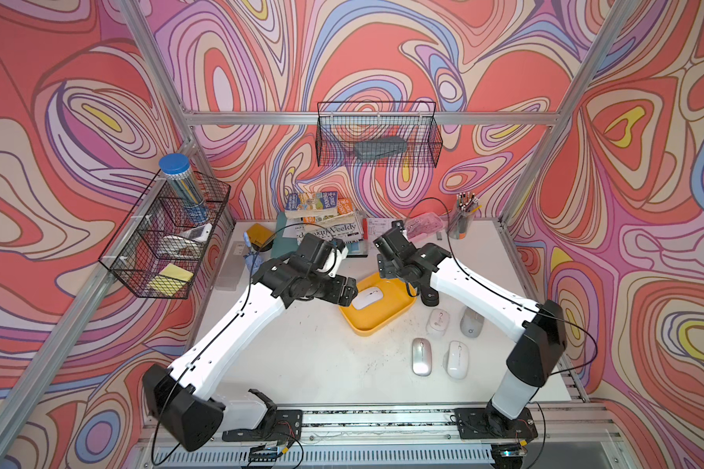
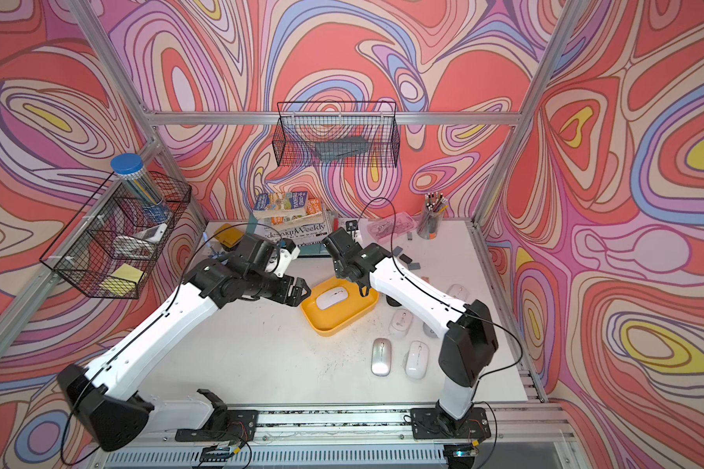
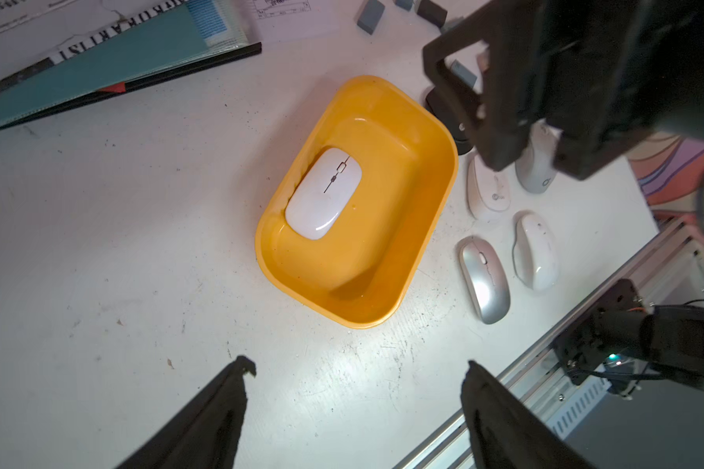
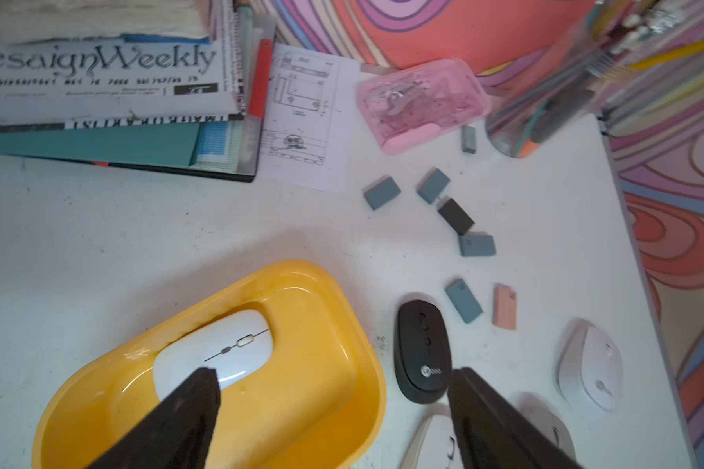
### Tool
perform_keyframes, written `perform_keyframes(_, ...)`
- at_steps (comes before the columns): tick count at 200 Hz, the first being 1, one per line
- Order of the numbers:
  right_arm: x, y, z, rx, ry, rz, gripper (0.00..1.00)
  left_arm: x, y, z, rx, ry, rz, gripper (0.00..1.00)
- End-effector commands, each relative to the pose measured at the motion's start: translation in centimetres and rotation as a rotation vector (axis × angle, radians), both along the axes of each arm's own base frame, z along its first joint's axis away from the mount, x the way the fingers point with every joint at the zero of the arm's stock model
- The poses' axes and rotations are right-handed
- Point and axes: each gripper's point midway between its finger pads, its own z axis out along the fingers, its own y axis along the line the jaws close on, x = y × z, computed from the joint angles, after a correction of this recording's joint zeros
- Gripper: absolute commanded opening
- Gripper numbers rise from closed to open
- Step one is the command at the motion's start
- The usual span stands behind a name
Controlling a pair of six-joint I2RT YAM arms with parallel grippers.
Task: Take out the mouse from the storage box
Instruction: Pick up the mouse from the storage box.
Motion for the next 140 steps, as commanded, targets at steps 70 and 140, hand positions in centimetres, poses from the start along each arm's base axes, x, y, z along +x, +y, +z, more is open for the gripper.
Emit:
perform_keyframes(70,-6.6,-9.1,1.1,0.146,-0.218,-0.251,0.93,1.3,-4.9,-7.5,0.504,0.087,-0.413,0.87)
perform_keyframes(140,-8.8,-11.9,0.4,0.128,-0.255,-0.262,0.94,3.9,-8.0,-11.9,0.519,0.079,-0.538,0.93)
